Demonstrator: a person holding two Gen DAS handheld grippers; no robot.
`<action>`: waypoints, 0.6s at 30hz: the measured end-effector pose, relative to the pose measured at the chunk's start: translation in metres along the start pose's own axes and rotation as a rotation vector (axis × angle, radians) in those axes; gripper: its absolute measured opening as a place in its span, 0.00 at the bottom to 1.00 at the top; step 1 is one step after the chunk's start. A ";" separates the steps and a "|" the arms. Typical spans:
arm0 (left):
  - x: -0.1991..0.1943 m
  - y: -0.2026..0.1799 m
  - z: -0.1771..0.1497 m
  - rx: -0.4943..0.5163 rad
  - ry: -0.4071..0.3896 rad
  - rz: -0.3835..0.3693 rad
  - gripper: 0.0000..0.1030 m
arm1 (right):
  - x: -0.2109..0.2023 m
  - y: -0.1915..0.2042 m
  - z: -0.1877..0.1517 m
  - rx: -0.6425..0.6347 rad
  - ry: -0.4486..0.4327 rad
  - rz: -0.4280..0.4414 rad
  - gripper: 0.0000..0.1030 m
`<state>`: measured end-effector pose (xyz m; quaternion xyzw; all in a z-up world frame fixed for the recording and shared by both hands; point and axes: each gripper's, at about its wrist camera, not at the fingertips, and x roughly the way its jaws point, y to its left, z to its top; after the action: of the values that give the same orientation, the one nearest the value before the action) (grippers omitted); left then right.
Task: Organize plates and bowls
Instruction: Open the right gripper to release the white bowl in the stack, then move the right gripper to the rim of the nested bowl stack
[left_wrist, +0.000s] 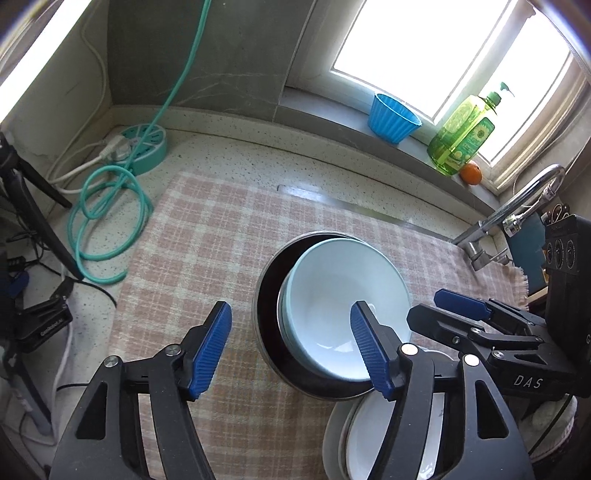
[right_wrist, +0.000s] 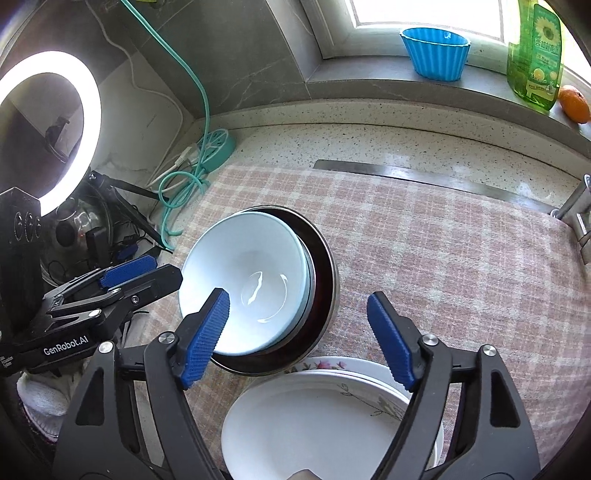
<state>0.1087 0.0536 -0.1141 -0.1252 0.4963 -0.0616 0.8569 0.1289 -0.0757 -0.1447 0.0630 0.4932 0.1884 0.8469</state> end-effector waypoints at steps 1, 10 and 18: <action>-0.001 -0.001 0.000 0.008 -0.004 0.006 0.65 | -0.002 -0.002 0.000 0.002 -0.004 -0.002 0.79; -0.006 -0.001 -0.004 0.018 -0.015 0.019 0.65 | -0.014 -0.016 0.002 0.029 -0.022 -0.010 0.79; -0.013 0.014 -0.007 -0.014 -0.028 0.029 0.65 | -0.018 -0.030 0.001 0.045 -0.017 -0.010 0.79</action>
<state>0.0957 0.0693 -0.1109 -0.1246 0.4864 -0.0440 0.8637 0.1291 -0.1102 -0.1385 0.0813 0.4904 0.1727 0.8504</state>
